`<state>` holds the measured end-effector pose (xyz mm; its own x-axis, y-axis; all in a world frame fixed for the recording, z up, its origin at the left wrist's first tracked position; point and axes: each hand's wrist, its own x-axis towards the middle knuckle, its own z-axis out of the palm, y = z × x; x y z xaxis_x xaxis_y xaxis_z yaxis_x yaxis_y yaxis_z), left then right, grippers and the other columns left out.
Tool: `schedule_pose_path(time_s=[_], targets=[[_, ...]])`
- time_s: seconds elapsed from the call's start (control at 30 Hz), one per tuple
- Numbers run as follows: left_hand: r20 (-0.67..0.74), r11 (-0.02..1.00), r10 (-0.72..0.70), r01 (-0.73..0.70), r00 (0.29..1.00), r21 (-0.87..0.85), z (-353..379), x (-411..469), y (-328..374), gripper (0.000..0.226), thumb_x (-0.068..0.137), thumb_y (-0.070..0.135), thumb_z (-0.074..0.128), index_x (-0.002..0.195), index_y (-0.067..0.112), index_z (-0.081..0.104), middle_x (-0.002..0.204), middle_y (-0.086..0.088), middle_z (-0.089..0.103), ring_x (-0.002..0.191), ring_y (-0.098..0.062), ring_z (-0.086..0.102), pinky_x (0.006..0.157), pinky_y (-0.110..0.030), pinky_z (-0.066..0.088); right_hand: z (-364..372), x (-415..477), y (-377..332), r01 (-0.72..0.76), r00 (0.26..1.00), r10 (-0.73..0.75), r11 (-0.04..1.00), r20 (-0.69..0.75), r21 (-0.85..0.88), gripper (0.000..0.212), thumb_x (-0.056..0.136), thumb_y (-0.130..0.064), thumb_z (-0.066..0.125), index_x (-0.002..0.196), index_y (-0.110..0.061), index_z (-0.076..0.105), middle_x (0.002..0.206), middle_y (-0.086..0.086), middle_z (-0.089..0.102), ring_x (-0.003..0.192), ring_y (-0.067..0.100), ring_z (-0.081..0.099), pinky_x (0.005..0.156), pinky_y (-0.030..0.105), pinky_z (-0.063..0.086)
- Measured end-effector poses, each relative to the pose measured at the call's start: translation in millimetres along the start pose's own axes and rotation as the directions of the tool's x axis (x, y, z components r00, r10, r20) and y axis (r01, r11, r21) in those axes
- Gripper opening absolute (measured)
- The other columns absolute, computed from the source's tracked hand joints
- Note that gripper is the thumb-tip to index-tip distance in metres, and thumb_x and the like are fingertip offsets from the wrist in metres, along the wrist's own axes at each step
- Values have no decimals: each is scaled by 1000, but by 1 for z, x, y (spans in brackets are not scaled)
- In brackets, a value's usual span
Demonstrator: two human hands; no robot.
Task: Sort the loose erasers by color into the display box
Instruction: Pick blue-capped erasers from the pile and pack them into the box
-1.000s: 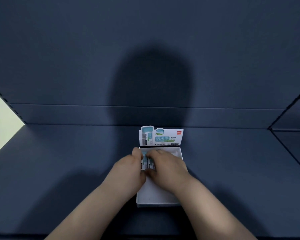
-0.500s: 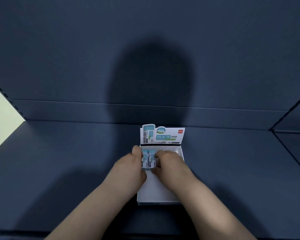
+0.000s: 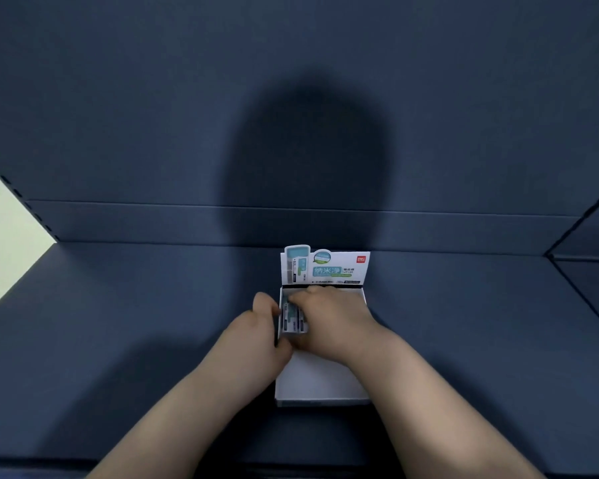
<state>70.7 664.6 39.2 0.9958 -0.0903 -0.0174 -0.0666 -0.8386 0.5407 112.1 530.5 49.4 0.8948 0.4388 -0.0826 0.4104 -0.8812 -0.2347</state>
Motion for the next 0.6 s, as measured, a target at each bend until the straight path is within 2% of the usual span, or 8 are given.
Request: schedule_pose_path(time_s=[0.1,0.2,0.37,0.47,0.6], targets=[[3,1000,10,-10,1000,28,0,1,0,22,83,13,53,96,14,36,74,-1,55,67,-17,52,56,-27,36,-3,4,-1,10,1000,-10,1000,-2,-1,37,76,-48,59,108,-30,56,109,0,62,103,23,56,77,33,45],[19,999,8,-9,1000,47,-1,2,1,23,82,12,52,98,13,36,78,-4,58,69,-19,53,59,-28,38,-5,6,-2,-5,1000,5,1000,18,9,40,76,-47,60,112,-30,57,112,-1,62,105,22,57,81,33,48],[33,995,9,-12,999,101,-3,3,1,26,83,14,53,104,11,38,82,-5,57,72,-20,52,61,-28,37,-9,10,-8,-22,998,24,999,56,-48,40,81,-42,61,115,-22,53,116,1,61,106,23,57,68,28,36],[27,993,-1,-2,1000,115,-2,3,2,27,84,14,53,105,12,38,83,-4,56,73,-20,52,62,-27,37,-9,9,-10,-40,997,43,998,61,-55,45,81,-42,61,118,-18,49,119,4,60,109,24,56,68,28,31],[4,996,-4,4,1000,88,0,0,2,24,84,14,53,101,13,36,80,-4,55,73,-21,53,59,-28,35,-8,7,-9,-45,997,45,999,62,-15,49,80,-42,62,121,-20,47,119,4,60,110,24,55,69,29,34]])
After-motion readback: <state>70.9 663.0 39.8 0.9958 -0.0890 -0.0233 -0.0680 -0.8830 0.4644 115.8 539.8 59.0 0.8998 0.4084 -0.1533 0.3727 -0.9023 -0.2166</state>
